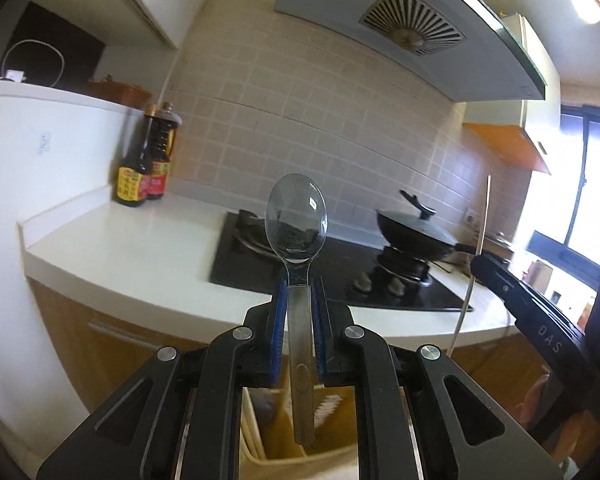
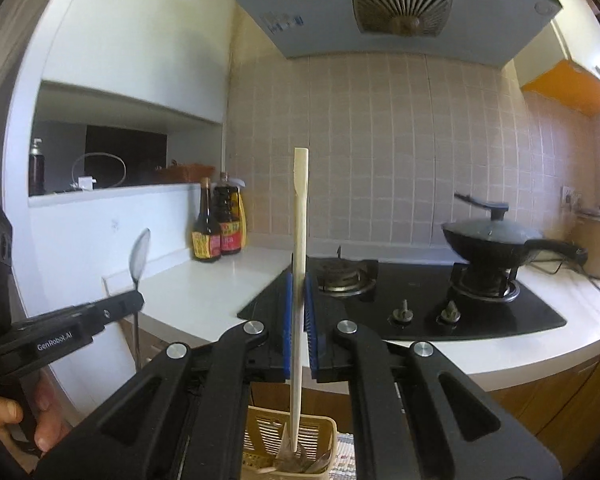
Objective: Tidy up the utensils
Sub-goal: 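Lift the clear spoon and chopstick and carry both over the basket, then open both grippers to drop the spoon and chopstick into the basket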
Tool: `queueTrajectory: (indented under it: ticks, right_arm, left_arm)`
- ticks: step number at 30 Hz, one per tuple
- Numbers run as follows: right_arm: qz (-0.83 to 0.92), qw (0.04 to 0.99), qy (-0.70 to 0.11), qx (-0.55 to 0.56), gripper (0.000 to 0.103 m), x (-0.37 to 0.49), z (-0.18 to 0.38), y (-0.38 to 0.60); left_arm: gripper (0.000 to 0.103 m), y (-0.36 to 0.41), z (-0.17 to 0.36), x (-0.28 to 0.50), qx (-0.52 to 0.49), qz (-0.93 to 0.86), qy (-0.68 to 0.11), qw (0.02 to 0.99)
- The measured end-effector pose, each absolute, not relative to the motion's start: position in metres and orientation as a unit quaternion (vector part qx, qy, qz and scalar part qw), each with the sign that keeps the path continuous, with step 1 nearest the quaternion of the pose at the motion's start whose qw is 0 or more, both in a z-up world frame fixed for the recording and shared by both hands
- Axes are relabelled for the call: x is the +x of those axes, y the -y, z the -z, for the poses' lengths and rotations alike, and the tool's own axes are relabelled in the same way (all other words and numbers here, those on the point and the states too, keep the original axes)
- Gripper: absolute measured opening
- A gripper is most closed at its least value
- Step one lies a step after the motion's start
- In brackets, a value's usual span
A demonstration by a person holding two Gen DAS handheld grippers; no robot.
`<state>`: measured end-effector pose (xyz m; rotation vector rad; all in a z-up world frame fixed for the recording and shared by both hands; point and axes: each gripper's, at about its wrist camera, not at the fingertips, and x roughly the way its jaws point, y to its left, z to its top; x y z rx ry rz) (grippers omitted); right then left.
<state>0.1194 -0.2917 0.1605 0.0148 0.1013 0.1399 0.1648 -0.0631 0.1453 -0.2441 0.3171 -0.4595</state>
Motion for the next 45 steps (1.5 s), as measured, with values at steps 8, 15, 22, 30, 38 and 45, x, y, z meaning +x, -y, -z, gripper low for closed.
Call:
queueTrajectory:
  ticks: [8, 15, 22, 30, 38, 45]
  right_arm:
    - [-0.070, 0.994, -0.075, 0.038, 0.005, 0.144, -0.126, 0.308]
    - [-0.071, 0.994, -0.068, 0.048, 0.005, 0.151, -0.110, 0.313]
    - [-0.076, 0.993, -0.060, 0.072, 0.005, 0.155, -0.091, 0.319]
    - [-0.094, 0.988, -0.087, 0.082, 0.030, 0.146, -0.078, 0.326]
    - [-0.097, 0.986, -0.096, 0.100, 0.055, 0.095, -0.077, 0.339]
    - [-0.082, 0.986, -0.120, 0.086, 0.058, 0.049, -0.064, 0.326]
  left_arm:
    - [0.010, 0.062, -0.111, 0.175, -0.133, 0.221, -0.129, 0.958]
    - [0.010, 0.075, -0.092, 0.174, -0.098, 0.215, -0.118, 0.964]
    - [0.011, 0.081, -0.077, 0.169, -0.078, 0.215, -0.116, 0.967]
    - [0.012, 0.076, -0.072, 0.163, -0.091, 0.239, -0.123, 0.959]
    - [0.036, 0.063, -0.074, 0.139, -0.086, 0.255, -0.139, 0.953]
    - [0.056, 0.045, -0.066, 0.099, -0.083, 0.247, -0.163, 0.951]
